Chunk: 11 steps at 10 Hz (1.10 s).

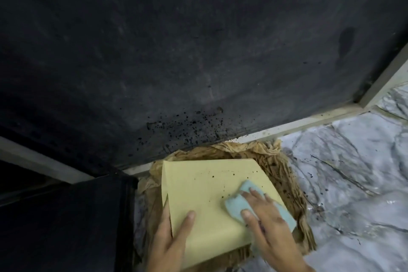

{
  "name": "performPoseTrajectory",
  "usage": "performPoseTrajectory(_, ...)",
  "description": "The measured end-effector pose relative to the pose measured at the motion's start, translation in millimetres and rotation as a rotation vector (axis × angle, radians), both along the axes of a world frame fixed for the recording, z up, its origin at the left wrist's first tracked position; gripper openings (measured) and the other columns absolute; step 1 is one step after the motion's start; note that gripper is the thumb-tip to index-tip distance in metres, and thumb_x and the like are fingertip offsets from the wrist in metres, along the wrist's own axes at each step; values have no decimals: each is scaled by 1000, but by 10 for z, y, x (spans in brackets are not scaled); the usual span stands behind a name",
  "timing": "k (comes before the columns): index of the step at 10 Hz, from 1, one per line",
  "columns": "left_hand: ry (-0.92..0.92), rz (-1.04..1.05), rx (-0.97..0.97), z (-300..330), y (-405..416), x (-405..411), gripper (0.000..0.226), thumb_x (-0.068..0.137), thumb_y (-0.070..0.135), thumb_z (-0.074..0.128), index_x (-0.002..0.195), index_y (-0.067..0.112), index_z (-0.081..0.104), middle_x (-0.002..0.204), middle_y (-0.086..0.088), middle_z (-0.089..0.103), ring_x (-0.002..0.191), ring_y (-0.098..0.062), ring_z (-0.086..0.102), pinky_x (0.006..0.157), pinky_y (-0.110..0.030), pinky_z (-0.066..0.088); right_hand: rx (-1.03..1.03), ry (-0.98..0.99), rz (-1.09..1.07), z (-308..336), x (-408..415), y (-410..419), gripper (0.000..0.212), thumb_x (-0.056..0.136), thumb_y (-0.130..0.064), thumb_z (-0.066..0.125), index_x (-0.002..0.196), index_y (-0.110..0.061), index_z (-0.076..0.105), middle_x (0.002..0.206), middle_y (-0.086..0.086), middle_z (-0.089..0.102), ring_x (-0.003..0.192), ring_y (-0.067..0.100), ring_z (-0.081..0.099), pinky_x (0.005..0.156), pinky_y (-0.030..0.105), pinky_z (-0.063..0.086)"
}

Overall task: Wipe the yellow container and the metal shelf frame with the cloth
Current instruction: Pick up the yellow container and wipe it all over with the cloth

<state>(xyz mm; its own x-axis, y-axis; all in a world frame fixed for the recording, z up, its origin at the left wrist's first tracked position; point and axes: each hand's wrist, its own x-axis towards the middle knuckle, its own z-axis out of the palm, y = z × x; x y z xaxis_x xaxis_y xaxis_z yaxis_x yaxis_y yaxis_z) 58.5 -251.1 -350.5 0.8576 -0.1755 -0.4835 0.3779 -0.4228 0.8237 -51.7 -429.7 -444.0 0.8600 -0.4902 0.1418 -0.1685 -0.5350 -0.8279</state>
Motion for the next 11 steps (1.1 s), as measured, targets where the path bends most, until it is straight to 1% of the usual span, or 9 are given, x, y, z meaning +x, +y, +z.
performPoseTrajectory(1, -184, -178, 145, -324, 153, -87, 62, 66, 81, 74, 122, 79, 48, 132, 68, 39, 129, 42, 25, 125, -28, 28, -62, 34, 39, -23, 122, 328, 43, 102, -45, 37, 141, -32, 50, 150, -26, 40, 146, 4, 26, 116, 40, 21)
performPoseTrajectory(2, -189, -301, 181, -614, 284, -96, 98, 62, 81, 78, 148, 70, 32, 165, 34, 36, 156, 7, 29, 132, -44, 25, -35, 116, 152, 209, 452, 425, 48, 104, -48, 25, 149, -35, 37, 157, -22, 29, 149, 1, 9, 121, 33, 6)
performPoseTrajectory(3, -115, -284, 40, -435, 192, -86, 101, 60, 58, 92, 146, 63, 41, 151, 37, 53, 141, 16, 45, 123, -24, 36, -10, 246, 239, 281, 820, 257, 51, 102, -53, 22, 151, -41, 26, 160, -24, 16, 149, 0, -1, 122, 34, -3)
performPoseTrajectory(5, -43, -188, 155, -431, 215, -165, 104, 52, 82, 82, 143, 76, 32, 159, 24, 47, 149, -11, 43, 128, -45, 32, 47, 490, -54, -134, 655, -454, 66, 90, -73, 15, 151, -48, 18, 163, -19, 14, 150, 7, 3, 122, 43, 2)
performPoseTrajectory(6, 30, -209, -5, -345, 111, -160, 95, 65, 53, 81, 146, 71, 34, 144, 31, 62, 137, -2, 54, 126, -38, 35, 127, 472, -95, -28, 629, -284, 61, 98, -62, 18, 154, -39, 14, 164, -15, 11, 150, 6, -2, 122, 41, -4)
performPoseTrajectory(8, 8, -291, -86, -347, 110, -45, 98, 85, 33, 80, 160, 46, 18, 151, 38, 44, 124, 36, 42, 103, -6, 39, 60, 277, 322, 593, 1092, 578, 53, 103, -51, 15, 155, -38, 12, 163, -21, 5, 148, -2, -10, 121, 35, -9)
performPoseTrajectory(9, -14, -334, -39, -358, 185, -32, 105, 72, 51, 79, 158, 59, 20, 151, 33, 55, 140, 8, 51, 124, -34, 38, 19, 283, 208, 251, 974, 172, 57, 99, -62, 17, 153, -44, 16, 162, -22, 10, 149, -1, -4, 123, 39, 0)
performPoseTrajectory(10, 19, -309, -32, -390, 234, -53, 103, 67, 51, 81, 155, 61, 28, 142, 29, 64, 134, -1, 57, 124, -39, 38, 13, 489, -25, -129, 774, -459, 67, 93, -72, 13, 153, -42, 15, 163, -16, 13, 151, 9, 4, 122, 47, 6)
performPoseTrajectory(11, 42, -298, -12, -398, 208, -78, 97, 69, 48, 80, 151, 64, 30, 132, 37, 68, 126, 11, 59, 119, -31, 39, 38, 573, -86, -133, 871, -477, 65, 97, -64, 13, 155, -34, 13, 165, -8, 15, 151, 15, 4, 122, 48, 3)
